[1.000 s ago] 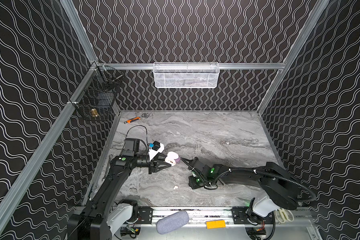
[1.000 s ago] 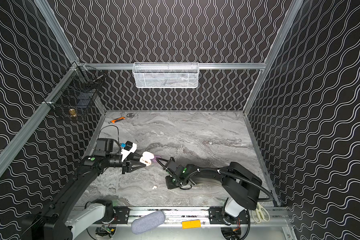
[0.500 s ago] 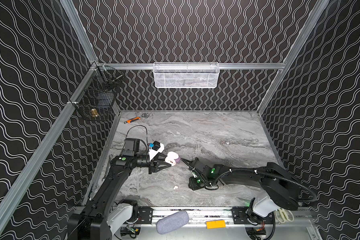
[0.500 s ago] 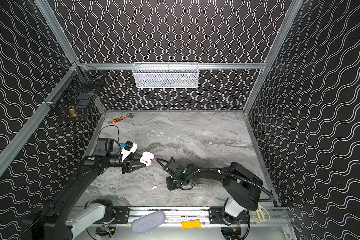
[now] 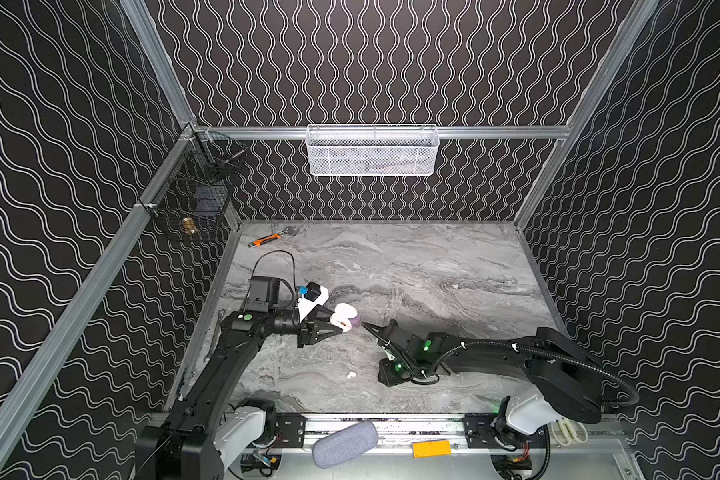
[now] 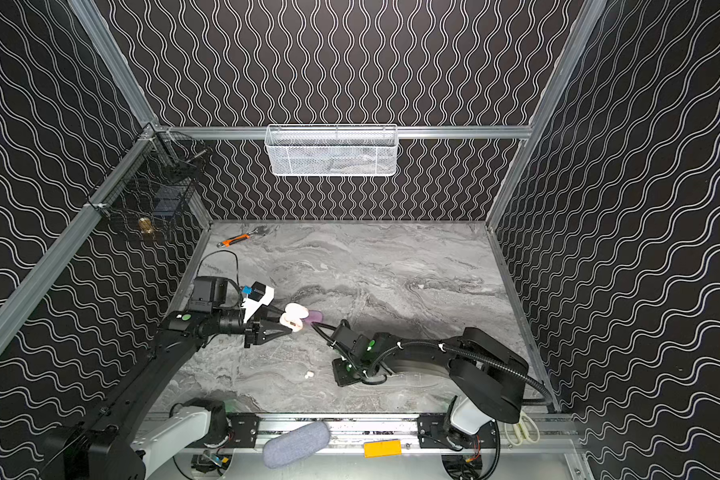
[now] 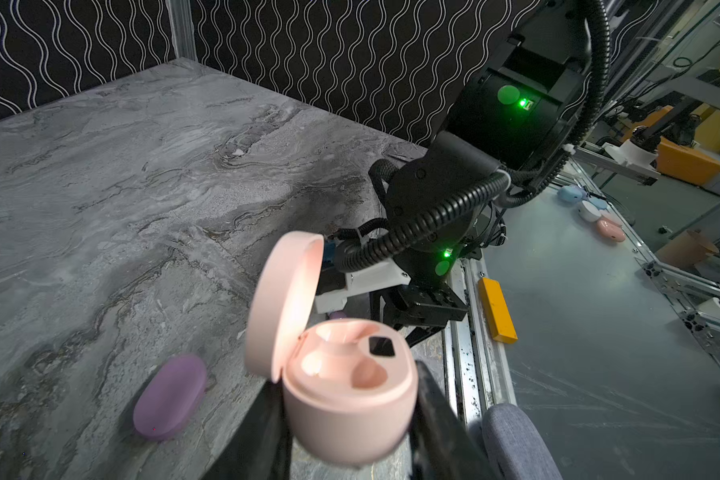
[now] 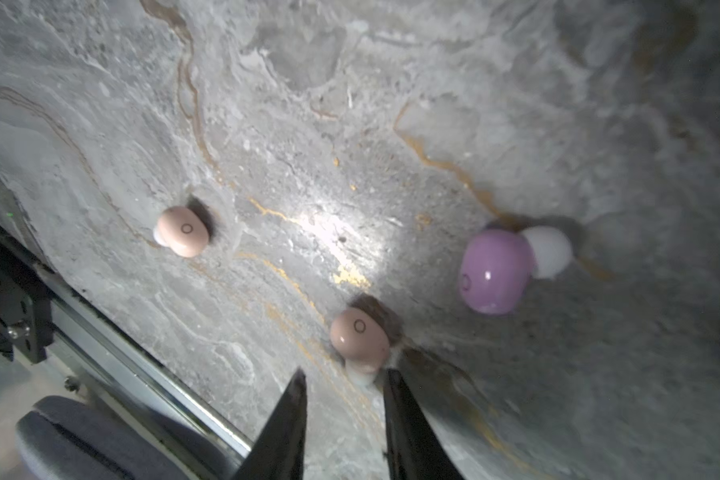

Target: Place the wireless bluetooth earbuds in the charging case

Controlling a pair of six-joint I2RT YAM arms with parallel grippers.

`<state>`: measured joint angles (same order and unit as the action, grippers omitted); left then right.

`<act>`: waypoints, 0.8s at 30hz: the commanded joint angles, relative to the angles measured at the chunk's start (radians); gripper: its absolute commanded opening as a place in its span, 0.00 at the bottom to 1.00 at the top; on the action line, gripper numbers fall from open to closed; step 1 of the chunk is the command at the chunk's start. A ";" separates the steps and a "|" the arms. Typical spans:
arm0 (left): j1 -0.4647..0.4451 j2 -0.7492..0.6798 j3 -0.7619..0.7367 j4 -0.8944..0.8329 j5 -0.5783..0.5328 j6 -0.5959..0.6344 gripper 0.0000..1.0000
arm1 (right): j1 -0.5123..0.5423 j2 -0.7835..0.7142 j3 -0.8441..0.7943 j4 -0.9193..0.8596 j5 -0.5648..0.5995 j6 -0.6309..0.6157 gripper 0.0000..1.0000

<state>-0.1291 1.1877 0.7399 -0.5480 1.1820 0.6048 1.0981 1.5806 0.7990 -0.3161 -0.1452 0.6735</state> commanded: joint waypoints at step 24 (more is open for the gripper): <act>0.002 -0.007 -0.001 0.019 -0.001 0.003 0.04 | 0.026 -0.030 0.042 -0.031 0.002 0.003 0.34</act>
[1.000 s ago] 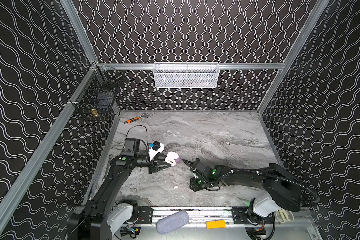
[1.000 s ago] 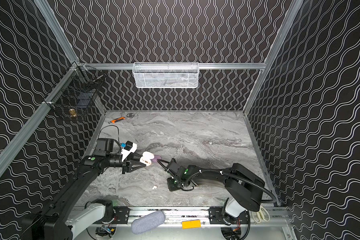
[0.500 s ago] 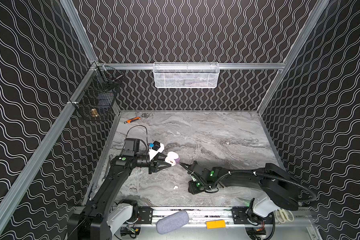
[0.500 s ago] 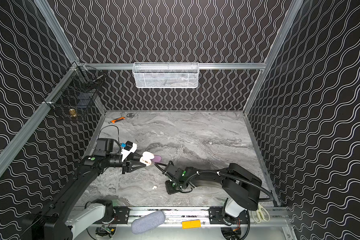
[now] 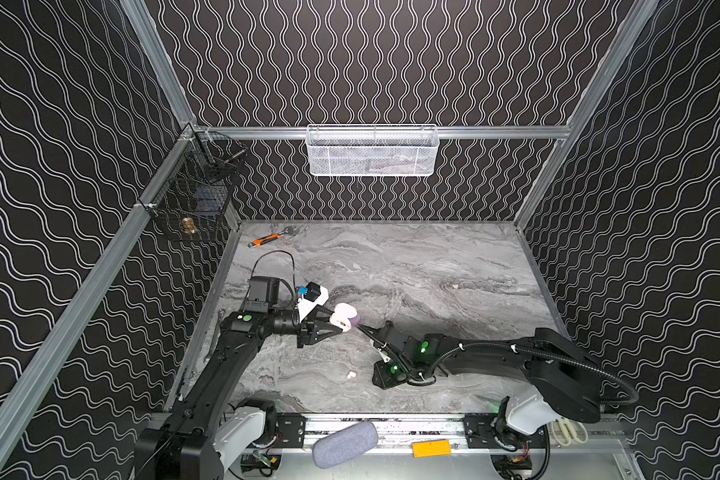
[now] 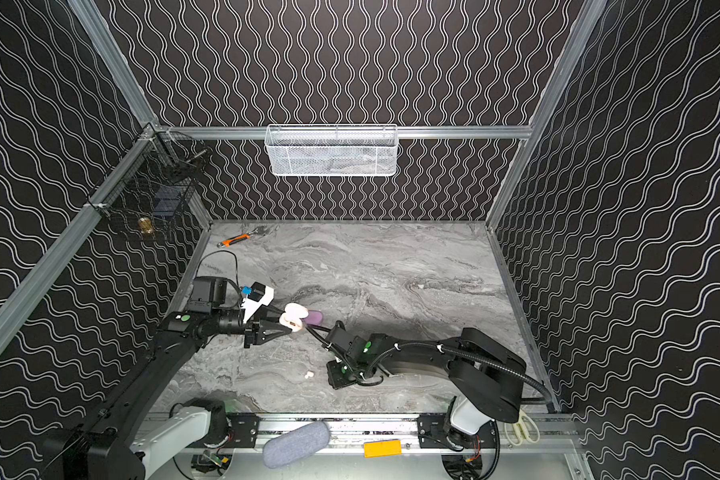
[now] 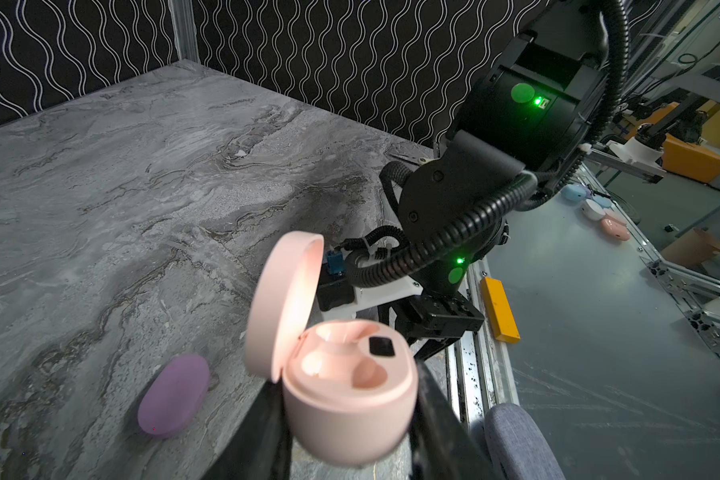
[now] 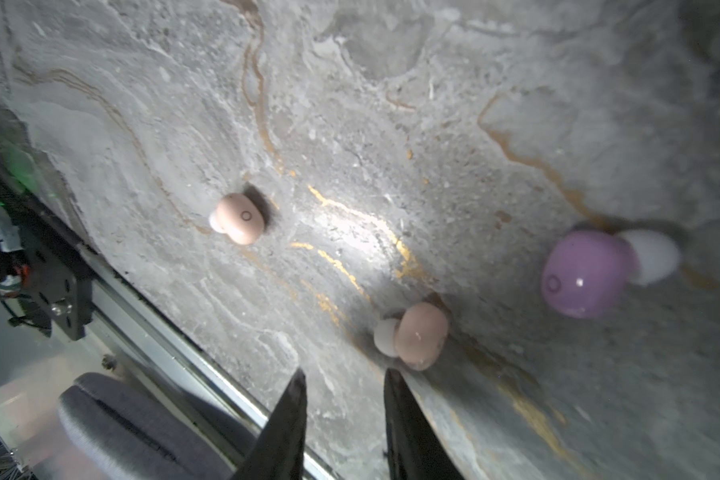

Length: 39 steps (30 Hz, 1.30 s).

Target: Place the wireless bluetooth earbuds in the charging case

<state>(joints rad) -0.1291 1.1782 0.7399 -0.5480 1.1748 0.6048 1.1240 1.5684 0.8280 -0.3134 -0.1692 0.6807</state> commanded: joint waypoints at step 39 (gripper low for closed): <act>0.002 0.008 0.000 0.019 0.002 -0.002 0.04 | -0.105 0.041 -0.058 0.092 -0.046 -0.044 0.26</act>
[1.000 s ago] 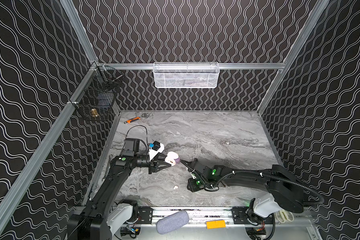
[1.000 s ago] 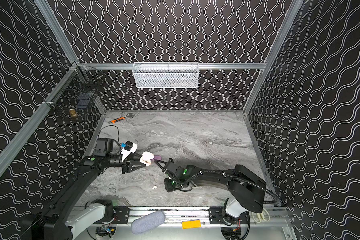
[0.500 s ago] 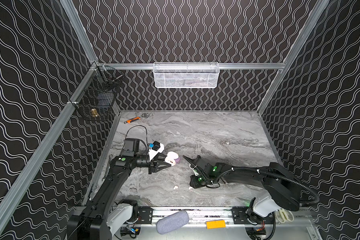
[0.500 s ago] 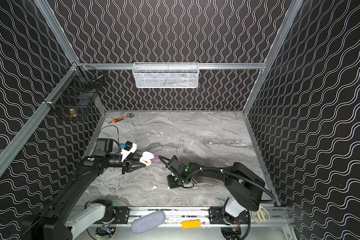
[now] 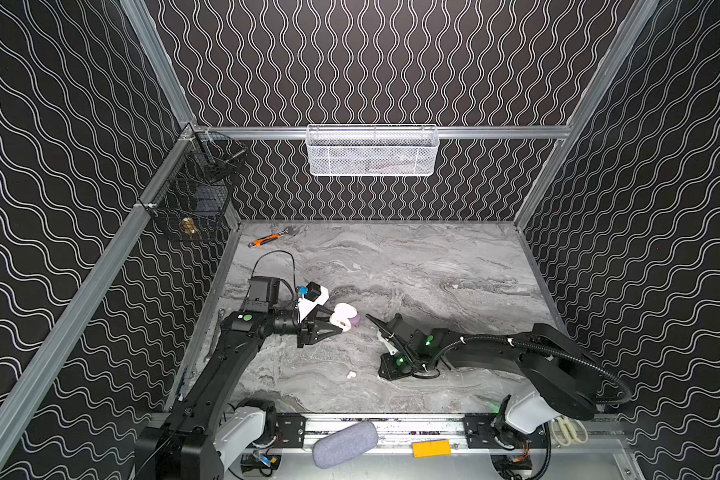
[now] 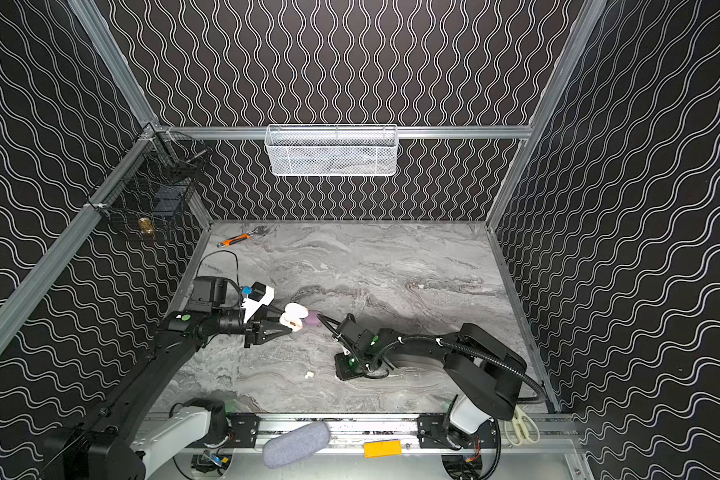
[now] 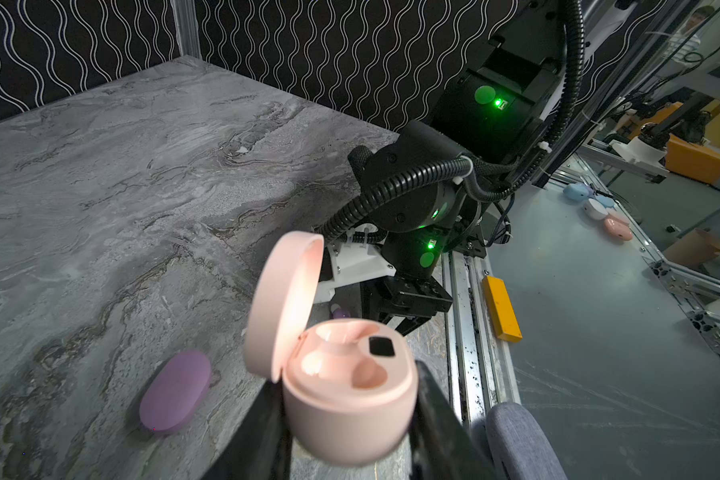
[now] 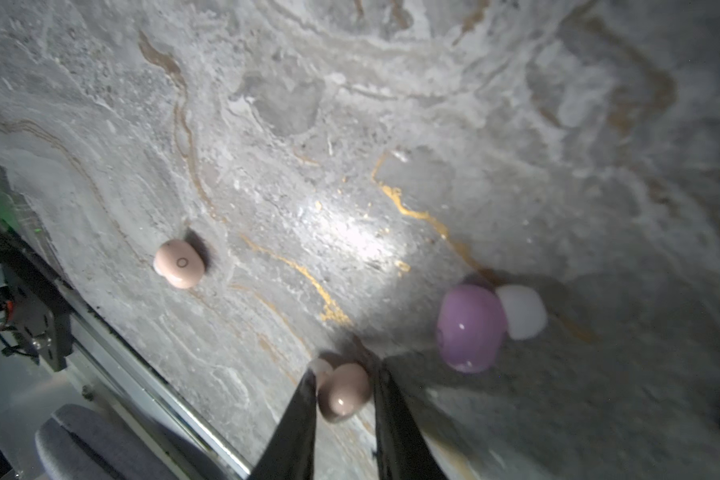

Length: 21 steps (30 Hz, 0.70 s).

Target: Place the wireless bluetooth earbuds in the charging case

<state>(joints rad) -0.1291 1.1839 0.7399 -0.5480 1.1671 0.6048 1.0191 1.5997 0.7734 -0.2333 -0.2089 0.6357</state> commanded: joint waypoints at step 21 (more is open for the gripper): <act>0.002 0.007 0.002 0.019 0.007 -0.006 0.04 | -0.004 -0.009 -0.008 0.007 0.010 -0.003 0.25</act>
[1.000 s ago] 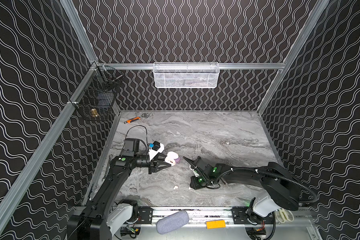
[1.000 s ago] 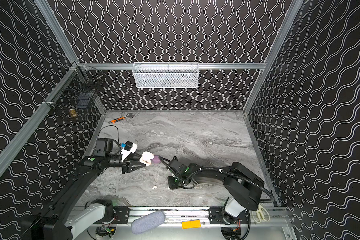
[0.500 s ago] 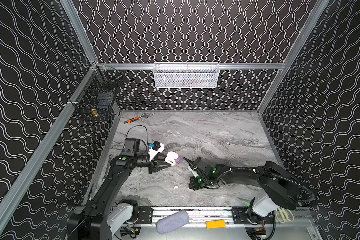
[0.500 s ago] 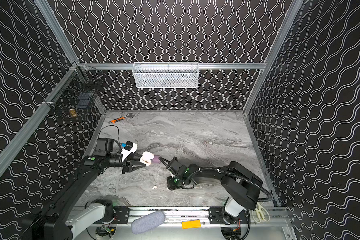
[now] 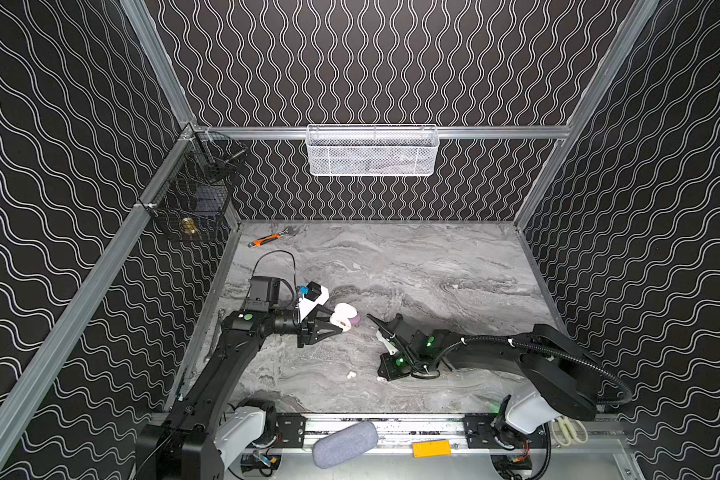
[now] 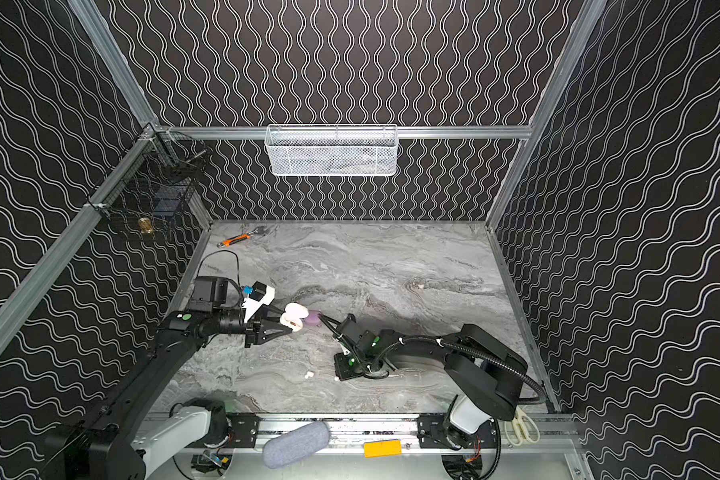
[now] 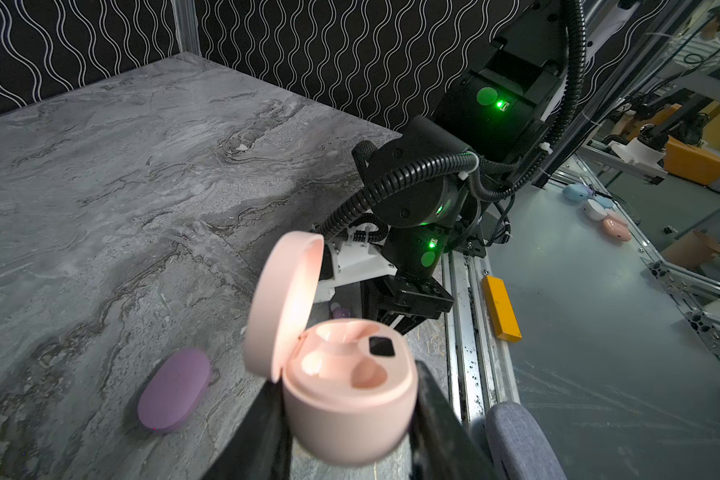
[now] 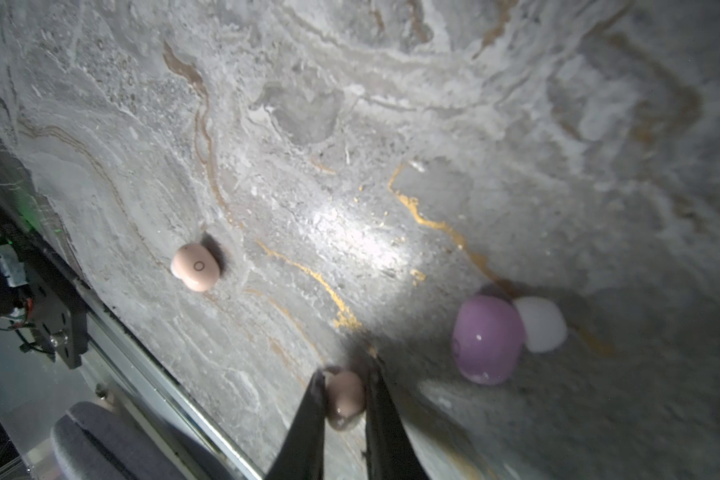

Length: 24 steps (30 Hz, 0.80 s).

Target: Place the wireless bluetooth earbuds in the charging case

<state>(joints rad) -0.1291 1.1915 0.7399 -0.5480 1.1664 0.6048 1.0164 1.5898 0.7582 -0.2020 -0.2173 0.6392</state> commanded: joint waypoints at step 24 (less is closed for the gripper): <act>0.002 -0.008 -0.002 0.019 0.009 -0.004 0.04 | 0.017 -0.019 -0.005 -0.034 0.013 0.017 0.33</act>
<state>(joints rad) -0.1291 1.1854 0.7399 -0.5476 1.1641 0.6044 1.0325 1.5665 0.7467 -0.2337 -0.2039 0.6472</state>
